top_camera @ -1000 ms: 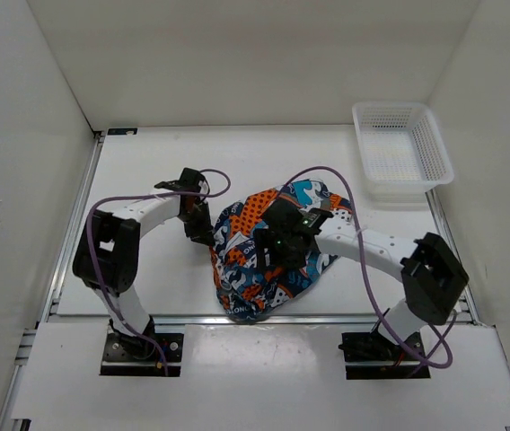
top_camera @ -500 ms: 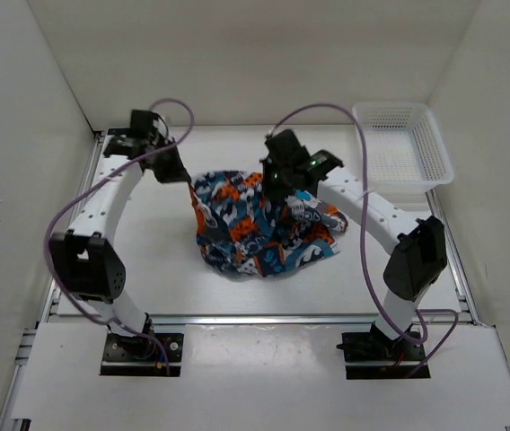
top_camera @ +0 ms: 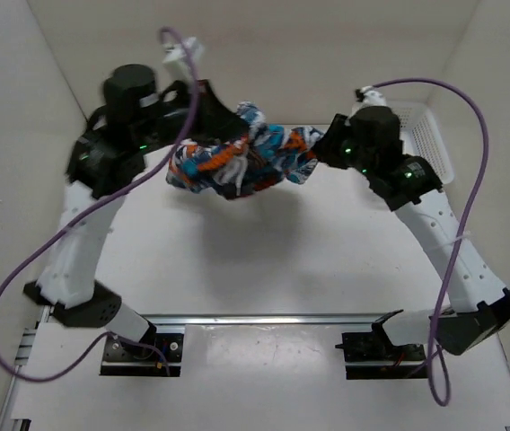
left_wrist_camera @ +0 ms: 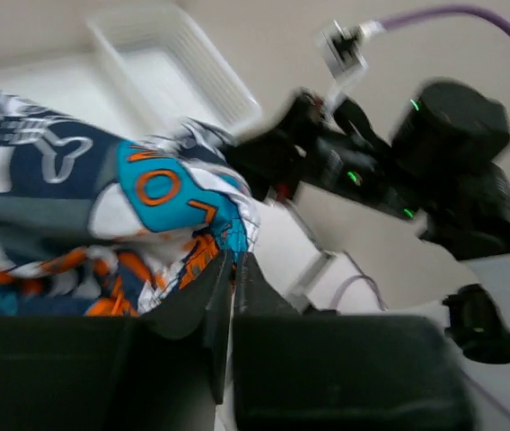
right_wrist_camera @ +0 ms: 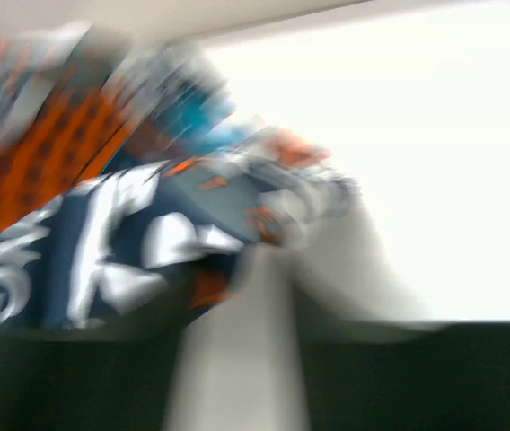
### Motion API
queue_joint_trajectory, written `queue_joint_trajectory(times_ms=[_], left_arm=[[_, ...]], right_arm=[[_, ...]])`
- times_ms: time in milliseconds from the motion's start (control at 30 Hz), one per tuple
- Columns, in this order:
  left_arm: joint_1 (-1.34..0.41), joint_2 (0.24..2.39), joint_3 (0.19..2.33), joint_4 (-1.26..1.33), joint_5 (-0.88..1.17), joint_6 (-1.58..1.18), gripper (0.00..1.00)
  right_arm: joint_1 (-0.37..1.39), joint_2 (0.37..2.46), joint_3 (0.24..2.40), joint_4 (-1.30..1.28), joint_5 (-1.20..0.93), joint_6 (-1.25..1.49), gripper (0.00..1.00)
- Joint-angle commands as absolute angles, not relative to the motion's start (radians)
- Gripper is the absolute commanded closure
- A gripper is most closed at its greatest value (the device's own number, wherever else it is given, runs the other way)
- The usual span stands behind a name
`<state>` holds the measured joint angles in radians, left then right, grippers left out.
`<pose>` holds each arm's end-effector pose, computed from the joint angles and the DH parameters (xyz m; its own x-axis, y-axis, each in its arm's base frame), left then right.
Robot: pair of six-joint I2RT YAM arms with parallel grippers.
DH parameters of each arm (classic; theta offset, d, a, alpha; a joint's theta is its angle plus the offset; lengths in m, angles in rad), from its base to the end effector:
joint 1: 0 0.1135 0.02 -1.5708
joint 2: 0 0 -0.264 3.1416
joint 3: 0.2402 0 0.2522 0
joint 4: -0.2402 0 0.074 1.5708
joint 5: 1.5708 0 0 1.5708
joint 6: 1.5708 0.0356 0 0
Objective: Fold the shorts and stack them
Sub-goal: Flatten the shorts out
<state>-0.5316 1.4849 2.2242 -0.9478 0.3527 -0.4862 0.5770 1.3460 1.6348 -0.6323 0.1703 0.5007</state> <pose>0.2032 -0.1338 0.5637 -0.5162 -0.2052 -0.8316 0.5948 0.6128 -0.5204 0.2393 0.1486 0.4614 -0.4415 0.2771 -0.8534 -0.2188 0.8891 0.4019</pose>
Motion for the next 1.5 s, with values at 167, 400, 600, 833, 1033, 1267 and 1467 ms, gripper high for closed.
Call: queue_joint_trajectory(times_ms=[167,400,600,833,1033,1267,1467], left_arm=[[-0.755,1.79,2.243,-1.022,0.332,-0.557,0.0],[-0.52,1.519,1.776,-1.002,0.203,-0.545,0.29],[-0.257,1.338,1.363,-0.967,0.156,-0.594,0.2],[-0.028,1.448,1.098,-0.807,0.264,-0.627,0.0],[-0.017,1.615,1.179,-0.77,0.242,-0.618,0.0],[0.005,1.853,1.279,-0.761,0.232,-0.598,0.06],[0.005,1.91,1.318,-0.761,0.219,-0.589,0.89]], right_arm=[[0.105,1.381,1.436,-0.652,-0.017,0.465,0.1],[0.096,1.182,1.111,-0.67,-0.161,0.478,0.17],[0.248,1.008,0.775,-0.677,-0.248,0.656,0.02],[0.481,0.96,0.517,-0.416,-0.388,1.007,0.01],[0.515,1.038,0.477,-0.267,-0.338,1.155,0.01],[0.548,1.24,0.497,-0.141,-0.279,1.203,0.11],[0.601,1.402,0.651,-0.172,-0.2,1.145,0.52]])
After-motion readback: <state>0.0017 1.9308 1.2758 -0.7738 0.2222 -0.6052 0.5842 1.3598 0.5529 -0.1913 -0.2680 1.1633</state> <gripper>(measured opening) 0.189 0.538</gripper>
